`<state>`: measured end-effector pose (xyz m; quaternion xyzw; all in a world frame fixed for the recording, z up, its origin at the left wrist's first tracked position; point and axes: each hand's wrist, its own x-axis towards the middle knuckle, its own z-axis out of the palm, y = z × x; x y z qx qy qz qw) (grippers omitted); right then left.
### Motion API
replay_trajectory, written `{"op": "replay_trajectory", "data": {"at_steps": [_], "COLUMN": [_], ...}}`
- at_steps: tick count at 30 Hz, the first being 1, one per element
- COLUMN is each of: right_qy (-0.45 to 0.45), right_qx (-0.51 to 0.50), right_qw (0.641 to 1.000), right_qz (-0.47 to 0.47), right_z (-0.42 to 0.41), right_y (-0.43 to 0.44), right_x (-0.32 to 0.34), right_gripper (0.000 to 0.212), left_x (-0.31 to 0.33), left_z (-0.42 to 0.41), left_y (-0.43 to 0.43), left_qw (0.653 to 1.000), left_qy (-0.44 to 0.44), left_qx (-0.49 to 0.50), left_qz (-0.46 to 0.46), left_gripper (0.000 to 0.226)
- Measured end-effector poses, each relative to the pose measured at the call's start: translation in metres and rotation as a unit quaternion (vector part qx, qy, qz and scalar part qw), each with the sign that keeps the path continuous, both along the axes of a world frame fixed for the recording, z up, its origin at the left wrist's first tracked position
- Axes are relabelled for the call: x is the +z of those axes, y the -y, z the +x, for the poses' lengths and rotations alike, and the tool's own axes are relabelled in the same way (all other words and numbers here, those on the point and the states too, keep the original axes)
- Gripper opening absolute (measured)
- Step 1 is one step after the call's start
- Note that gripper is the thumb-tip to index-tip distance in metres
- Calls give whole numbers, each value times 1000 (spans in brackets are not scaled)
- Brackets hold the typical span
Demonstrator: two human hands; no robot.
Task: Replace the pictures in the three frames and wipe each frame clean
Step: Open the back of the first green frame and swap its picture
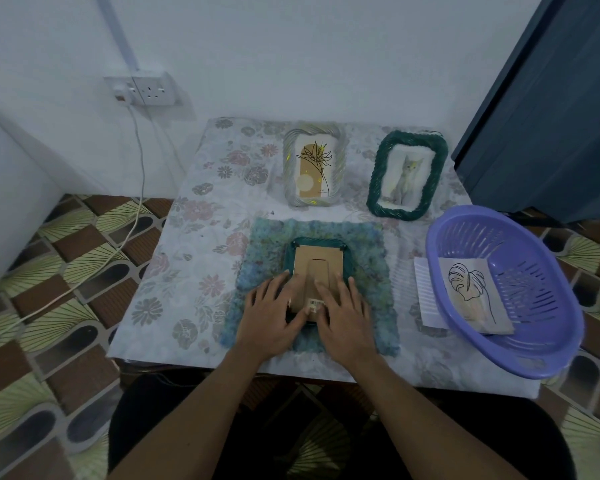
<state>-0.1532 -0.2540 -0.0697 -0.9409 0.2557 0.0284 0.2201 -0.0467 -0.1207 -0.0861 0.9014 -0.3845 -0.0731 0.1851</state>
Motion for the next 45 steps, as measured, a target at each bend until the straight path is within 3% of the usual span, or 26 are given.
{"op": "replay_trajectory", "data": {"at_steps": [3,6,12,17,22,27,33,35,38,41,45], "right_qy": [2,8,8,-5,8,71,155,181,208,210,197], "right_qx": [-5,-13,-25,-24,-31,-85,-237,-274,-311,-312,-307], "right_qw": [1000,1000,999,999,999,985,909,865,767,740,713], "right_qz": [-5,-9,-26,-21,22,132,305,380,521,558,599], "right_z": [0,2,5,9,10,13,14,15,11,7,4], "right_y": [-1,-3,-5,-6,-2,11,43,55,70,85,94], "right_x": [0,2,4,7,13,34,65,70,73,68,64], "right_gripper": [51,53,60,61,49,37,23,22,39,47,78], "left_x": [0,4,12,23,50,75,101,102,103,98,79], "left_z": [1,-3,-6,-9,-12,-18,-43,-53,-63,-65,-51], "left_y": [1,4,6,11,27,40,69,77,84,85,73], "left_qw": [995,984,981,967,911,904,935,948,966,968,989], "left_qy": [-50,-44,-23,-97,-212,-196,-153,-146,-155,-190,-132], "left_qx": [70,145,192,233,343,343,228,161,54,-19,-23], "left_qz": [-57,-89,-30,-36,-85,-162,-223,-233,-199,-165,-68], "left_gripper": [73,67,50,38,29,14,16,27,39,40,48]}}
